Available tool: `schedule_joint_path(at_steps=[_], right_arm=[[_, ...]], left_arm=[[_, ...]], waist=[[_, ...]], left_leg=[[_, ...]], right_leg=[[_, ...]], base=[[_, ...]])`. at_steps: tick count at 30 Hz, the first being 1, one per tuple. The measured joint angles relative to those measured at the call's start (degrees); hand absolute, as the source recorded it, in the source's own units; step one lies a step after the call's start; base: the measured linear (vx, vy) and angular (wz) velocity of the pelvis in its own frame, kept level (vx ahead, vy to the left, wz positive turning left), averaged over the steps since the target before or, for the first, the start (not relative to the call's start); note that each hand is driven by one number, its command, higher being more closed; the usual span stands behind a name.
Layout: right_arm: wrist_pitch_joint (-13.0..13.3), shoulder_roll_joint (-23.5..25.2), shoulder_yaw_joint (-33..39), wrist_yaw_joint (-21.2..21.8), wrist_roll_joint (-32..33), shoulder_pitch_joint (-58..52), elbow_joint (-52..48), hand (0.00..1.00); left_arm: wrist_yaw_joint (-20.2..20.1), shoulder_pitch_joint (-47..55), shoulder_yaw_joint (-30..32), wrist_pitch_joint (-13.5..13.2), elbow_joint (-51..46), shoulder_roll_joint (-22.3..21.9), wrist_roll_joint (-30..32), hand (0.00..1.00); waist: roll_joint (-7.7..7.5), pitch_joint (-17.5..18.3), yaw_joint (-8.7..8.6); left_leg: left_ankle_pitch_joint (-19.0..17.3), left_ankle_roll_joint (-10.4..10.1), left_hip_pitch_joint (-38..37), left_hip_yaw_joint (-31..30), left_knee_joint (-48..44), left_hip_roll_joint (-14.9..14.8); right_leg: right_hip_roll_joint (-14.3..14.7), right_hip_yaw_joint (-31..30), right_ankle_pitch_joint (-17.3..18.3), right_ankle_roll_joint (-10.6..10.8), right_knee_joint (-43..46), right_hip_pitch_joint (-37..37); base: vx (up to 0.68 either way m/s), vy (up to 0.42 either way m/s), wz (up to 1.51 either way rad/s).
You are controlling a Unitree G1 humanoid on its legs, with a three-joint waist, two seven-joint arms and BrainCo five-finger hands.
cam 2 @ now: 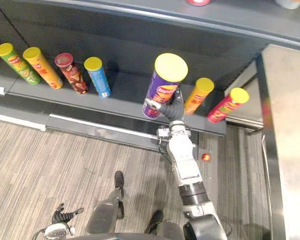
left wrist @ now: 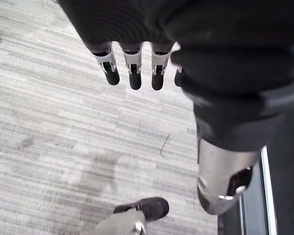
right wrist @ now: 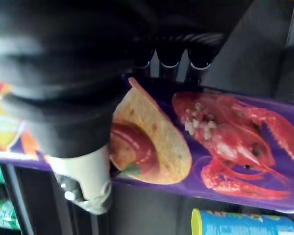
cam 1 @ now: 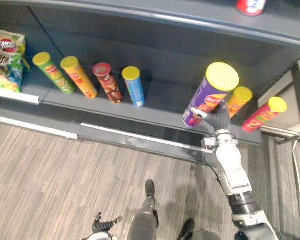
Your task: Put the gum and the chips on the shelf.
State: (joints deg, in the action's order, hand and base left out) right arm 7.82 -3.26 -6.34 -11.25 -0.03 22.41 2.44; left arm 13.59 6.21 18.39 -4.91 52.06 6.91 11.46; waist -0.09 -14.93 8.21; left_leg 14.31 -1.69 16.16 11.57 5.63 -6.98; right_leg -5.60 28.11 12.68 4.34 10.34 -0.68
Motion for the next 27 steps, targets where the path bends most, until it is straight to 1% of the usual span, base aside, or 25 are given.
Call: schedule_joint_path(at_steps=[2,3,4,7,8,10,12,14,16,18,23,25,26,27], right_arm=[[0.0,0.5,-1.0,-1.2,-0.1,2.2,1.1,1.00],[0.0,0.9,-0.9,-1.5,-0.1,2.5,1.3,1.00],[0.2,1.5,-0.8,-2.4,-0.1,2.7,2.0,1.00],[0.2,1.8,-0.9,-3.8,-0.2,2.9,3.6,1.00],[0.2,1.8,-0.8,-4.5,-0.2,3.1,3.9,1.00],[0.2,1.7,-0.8,-5.7,-1.4,4.1,5.1,1.00],[0.3,1.7,-0.8,-6.4,-2.3,4.9,5.2,1.00],[0.3,1.5,-0.4,-7.3,-2.4,6.8,5.6,1.00],[0.3,1.5,2.1,-8.7,-2.5,10.0,8.2,1.00],[0.3,1.1,4.1,-10.0,-2.8,12.4,10.3,1.00],[0.3,-1.6,6.6,-13.1,-4.1,17.9,13.9,1.00],[0.3,-2.6,7.9,-14.0,-4.1,19.7,15.0,1.00],[0.3,-3.0,8.4,-14.8,-4.2,20.5,15.6,1.00],[0.3,-3.5,8.8,-15.4,-4.5,21.4,16.3,1.00]], left_arm=[[1.7,-0.3,0.0,-0.1,-0.8,0.8,0.1,0.00],[2.0,-0.4,0.0,-0.1,-0.8,1.1,0.1,0.00],[2.7,-0.5,0.1,0.0,-0.8,1.9,0.1,0.00],[4.4,-1.1,0.1,0.0,-0.9,2.9,0.5,0.00],[4.8,-1.7,0.1,0.0,-0.9,3.1,0.6,0.00],[6.2,-2.4,0.1,0.0,-1.8,3.5,0.6,0.00],[6.5,-2.4,0.1,0.0,-2.3,3.6,0.7,0.00],[6.5,-2.5,0.0,0.0,-2.5,3.6,0.7,0.00],[6.6,-2.6,-0.2,-0.1,-3.1,3.9,0.7,0.00],[6.6,-2.6,-0.3,-0.5,-3.1,4.6,0.7,0.00],[8.5,-2.7,-0.7,-1.1,-3.0,5.5,0.7,0.00],[8.6,-3.2,-0.7,-1.2,-2.8,5.6,0.7,0.00],[8.7,-3.8,-0.7,-1.2,-2.8,5.7,0.7,0.00],[8.7,-4.0,-0.7,-1.2,-2.8,5.7,0.7,0.00]], waist=[[0.58,-2.0,0.07],[0.51,-2.6,0.15],[0.59,-3.3,0.11],[0.75,-3.8,0.72],[0.80,-4.6,1.40],[0.95,-6.2,1.50],[1.13,-6.5,1.55],[1.66,-7.4,1.44],[2.41,-8.6,1.51],[2.65,-9.7,1.53],[3.93,-10.5,1.85],[4.59,-11.0,2.18],[4.88,-11.2,2.78],[5.08,-11.3,2.86]], left_leg=[[0.1,0.0,1.0,-1.6,0.0,0.9],[0.2,0.0,1.2,-1.9,0.0,1.0],[0.6,-0.2,2.1,-3.2,0.0,1.6],[1.4,-0.1,3.9,-4.7,0.0,2.0],[1.5,-0.1,3.9,-4.9,0.0,2.1],[1.8,-0.1,4.0,-5.9,0.0,2.5],[2.0,-0.2,4.9,-6.2,0.0,2.5],[2.7,-0.3,5.8,-6.6,0.0,2.5],[3.2,-0.3,6.7,-7.1,0.0,2.6],[3.5,-0.4,7.0,-7.3,0.0,2.9],[4.6,-0.5,10.3,-7.6,0.0,2.9],[4.7,-0.6,11.0,-7.6,0.0,3.0],[4.8,-0.7,11.3,-7.6,0.0,3.1],[4.8,-0.7,11.5,-7.6,0.0,3.1]], right_leg=[[-1.2,1.5,2.2,0.2,3.5,-1.3],[-1.6,1.8,2.8,0.1,4.6,-1.8],[-2.3,3.0,4.1,0.1,6.9,-2.9],[-3.0,4.2,5.6,-0.1,9.7,-4.8],[-3.5,4.4,6.1,-0.2,10.7,-5.2],[-4.0,5.2,7.4,-0.3,12.3,-5.3],[-4.2,5.4,8.0,-0.4,13.5,-6.5],[-4.5,5.6,8.4,-0.6,14.9,-7.8],[-5.0,5.8,9.3,-0.9,16.9,-9.2],[-5.8,5.9,10.4,-1.0,18.8,-10.1],[-6.7,6.0,11.8,-1.7,22.6,-14.6],[-7.1,5.9,12.3,-1.9,23.6,-15.5],[-7.5,5.8,12.7,-1.9,24.4,-16.2],[-7.6,5.8,12.9,-2.0,24.8,-16.5]], base=[[-0.04,0.036,0.38],[-0.03,0.002,0.47],[-0.02,-0.013,0.34],[-0.01,-0.036,0.31],[-0.01,-0.067,0.24],[-0.03,-0.072,0.23],[-0.03,-0.075,0.11],[-0.02,-0.072,0.04],[-0.02,-0.078,0.09],[-0.02,-0.087,0.12],[-0.02,-0.088,0.03],[0.00,-0.108,0.01],[0.01,-0.092,0.04],[0.01,-0.098,0.03]])
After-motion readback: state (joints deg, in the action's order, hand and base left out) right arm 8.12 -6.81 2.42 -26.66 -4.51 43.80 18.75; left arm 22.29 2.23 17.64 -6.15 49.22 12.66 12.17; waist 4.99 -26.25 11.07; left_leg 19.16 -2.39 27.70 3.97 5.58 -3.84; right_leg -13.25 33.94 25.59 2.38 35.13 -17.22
